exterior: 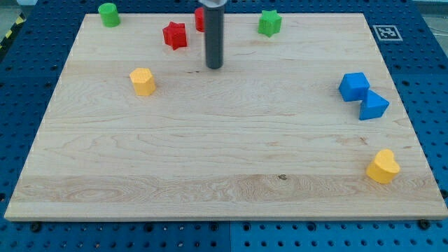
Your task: Push the red star to the bottom side of the red circle
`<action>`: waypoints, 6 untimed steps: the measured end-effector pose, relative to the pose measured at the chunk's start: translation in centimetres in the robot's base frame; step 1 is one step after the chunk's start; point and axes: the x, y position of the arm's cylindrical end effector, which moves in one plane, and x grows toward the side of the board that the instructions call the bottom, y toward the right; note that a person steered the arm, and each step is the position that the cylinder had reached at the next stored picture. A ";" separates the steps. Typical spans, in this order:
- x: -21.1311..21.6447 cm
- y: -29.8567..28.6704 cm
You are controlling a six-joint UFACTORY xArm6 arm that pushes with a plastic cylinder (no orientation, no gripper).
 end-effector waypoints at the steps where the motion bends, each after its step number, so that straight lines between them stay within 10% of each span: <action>1: -1.0 -6.1; 4: -9.5 -11.9; 6: -5.1 -5.6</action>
